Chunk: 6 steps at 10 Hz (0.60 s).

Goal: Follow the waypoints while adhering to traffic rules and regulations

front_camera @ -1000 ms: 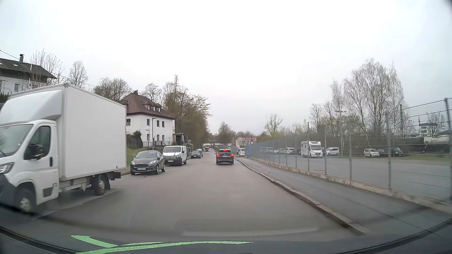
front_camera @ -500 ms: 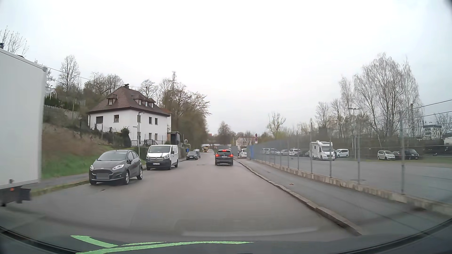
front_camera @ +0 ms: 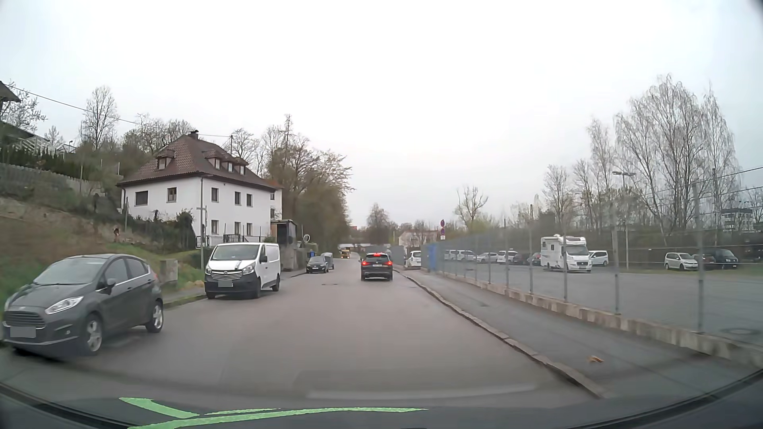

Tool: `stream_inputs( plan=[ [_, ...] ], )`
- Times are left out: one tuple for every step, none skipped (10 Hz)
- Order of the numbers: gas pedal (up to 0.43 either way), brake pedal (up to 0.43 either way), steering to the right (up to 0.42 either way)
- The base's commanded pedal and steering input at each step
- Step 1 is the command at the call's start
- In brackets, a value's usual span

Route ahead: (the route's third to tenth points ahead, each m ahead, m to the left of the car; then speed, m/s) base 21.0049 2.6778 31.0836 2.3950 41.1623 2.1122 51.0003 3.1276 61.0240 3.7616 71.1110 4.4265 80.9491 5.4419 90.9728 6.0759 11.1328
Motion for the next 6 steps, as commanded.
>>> stream_inputs(
  plan=[
    [0.000,0.000,0.000],
    [0.000,0.000,0.000],
    [0.000,0.000,0.000],
    [0.000,0.000,0.000],
    [0.000,0.000,-0.001],
    [0.000,0.000,-0.001]
  ],
)
